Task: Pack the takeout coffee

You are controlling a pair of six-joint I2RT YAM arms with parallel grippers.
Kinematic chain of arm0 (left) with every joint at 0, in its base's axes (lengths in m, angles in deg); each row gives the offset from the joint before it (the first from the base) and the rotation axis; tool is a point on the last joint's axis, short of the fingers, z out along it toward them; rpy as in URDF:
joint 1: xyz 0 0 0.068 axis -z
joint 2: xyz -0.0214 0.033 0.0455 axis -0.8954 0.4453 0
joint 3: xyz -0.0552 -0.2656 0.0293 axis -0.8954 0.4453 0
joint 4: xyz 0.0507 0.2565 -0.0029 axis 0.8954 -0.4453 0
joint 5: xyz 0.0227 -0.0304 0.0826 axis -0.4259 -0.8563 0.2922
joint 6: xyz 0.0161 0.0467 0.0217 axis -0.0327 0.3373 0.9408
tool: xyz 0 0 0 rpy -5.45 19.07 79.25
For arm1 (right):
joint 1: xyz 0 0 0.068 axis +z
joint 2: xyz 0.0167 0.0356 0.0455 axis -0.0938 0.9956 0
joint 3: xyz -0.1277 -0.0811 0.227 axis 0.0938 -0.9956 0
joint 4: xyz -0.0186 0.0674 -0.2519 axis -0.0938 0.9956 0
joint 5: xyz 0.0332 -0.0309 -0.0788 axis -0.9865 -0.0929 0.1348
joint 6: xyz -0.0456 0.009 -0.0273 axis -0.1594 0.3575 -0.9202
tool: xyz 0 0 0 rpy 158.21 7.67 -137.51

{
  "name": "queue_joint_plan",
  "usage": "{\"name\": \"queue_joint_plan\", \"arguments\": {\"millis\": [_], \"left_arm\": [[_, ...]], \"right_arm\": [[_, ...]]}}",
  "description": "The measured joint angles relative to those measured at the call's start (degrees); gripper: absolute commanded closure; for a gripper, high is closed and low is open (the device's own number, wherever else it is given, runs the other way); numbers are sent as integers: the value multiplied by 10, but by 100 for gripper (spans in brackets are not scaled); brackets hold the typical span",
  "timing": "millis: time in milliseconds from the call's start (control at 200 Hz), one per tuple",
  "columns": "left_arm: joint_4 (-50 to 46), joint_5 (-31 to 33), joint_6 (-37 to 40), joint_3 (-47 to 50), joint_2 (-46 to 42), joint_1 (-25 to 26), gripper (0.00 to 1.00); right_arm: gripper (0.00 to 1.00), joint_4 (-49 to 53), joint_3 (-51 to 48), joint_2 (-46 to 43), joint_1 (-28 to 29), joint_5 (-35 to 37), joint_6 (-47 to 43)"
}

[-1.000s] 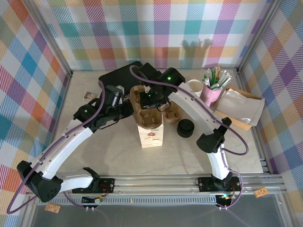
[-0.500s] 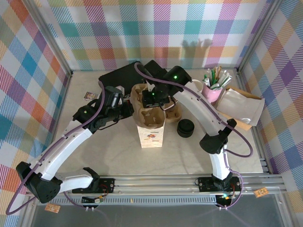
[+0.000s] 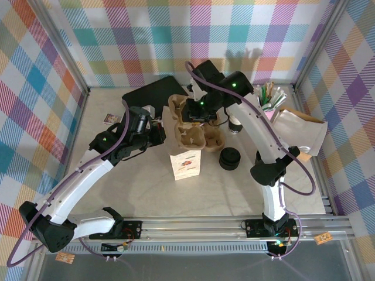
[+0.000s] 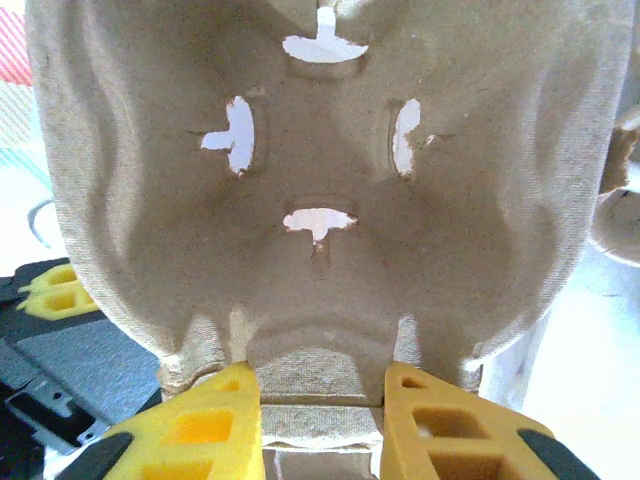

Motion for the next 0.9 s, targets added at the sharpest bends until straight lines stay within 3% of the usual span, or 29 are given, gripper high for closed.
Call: {"name": "queue_joint_plan", "arguments": {"millis": [415, 900], "left_arm": [[4, -19, 22, 0, 0, 0, 100], [4, -24, 45, -10, 17, 0, 100]], "right_arm": [[80, 10, 4, 0, -23, -114, -3], [80, 59, 14, 3, -36, -143, 2]]}}
